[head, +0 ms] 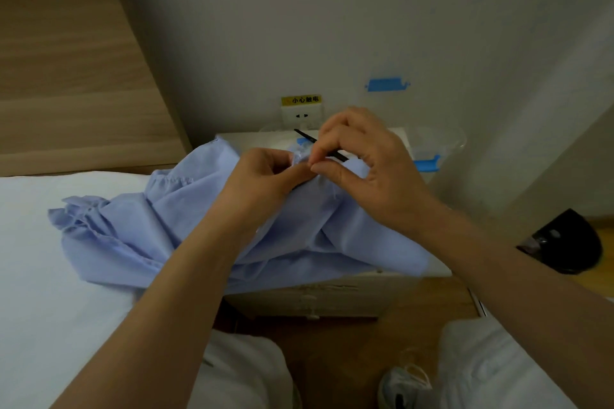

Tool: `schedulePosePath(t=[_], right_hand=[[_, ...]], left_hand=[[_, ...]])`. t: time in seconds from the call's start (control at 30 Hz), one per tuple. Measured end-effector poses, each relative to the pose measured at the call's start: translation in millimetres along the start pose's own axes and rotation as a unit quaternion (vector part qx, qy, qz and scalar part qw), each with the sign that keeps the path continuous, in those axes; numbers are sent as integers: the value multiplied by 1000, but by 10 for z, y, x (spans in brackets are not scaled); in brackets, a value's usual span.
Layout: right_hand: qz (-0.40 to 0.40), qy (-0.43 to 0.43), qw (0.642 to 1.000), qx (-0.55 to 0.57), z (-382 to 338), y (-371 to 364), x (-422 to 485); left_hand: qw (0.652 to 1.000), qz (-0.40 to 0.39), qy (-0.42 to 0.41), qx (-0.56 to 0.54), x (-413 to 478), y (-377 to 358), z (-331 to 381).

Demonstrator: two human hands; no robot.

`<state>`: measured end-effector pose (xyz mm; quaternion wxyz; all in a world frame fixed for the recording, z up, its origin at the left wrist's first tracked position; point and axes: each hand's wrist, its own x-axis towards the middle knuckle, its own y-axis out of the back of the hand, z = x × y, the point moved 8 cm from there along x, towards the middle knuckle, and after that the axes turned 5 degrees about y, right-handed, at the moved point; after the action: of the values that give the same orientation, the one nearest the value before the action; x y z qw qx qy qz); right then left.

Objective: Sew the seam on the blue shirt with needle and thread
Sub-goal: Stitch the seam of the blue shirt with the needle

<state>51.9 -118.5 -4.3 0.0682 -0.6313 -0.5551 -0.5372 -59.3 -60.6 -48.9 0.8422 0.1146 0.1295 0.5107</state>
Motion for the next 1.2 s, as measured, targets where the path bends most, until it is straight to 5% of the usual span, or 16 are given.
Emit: schedulePosePath(t=[0.17, 0.37, 0.67, 0.9, 1.03, 1.2], right_hand=[[-14, -54, 992, 109, -2, -37, -19], [-126, -275, 903, 305, 233, -133, -174], [-292, -334, 796, 411, 198, -208, -370], [-64, -408, 868, 275, 573, -80, -299], [-120, -376, 892, 221, 488, -165, -292], [-88, -362, 914, 162, 538, -37, -257]], left_hand=[[998, 61, 18, 9, 80, 146, -84], [997, 71, 31, -2, 100, 216, -111], [997, 70, 24, -17, 84, 230, -70], [1000, 11, -1, 16, 39, 134, 69], [1000, -20, -5, -10, 13, 108, 101], [999, 22, -40, 20, 40, 256, 65]])
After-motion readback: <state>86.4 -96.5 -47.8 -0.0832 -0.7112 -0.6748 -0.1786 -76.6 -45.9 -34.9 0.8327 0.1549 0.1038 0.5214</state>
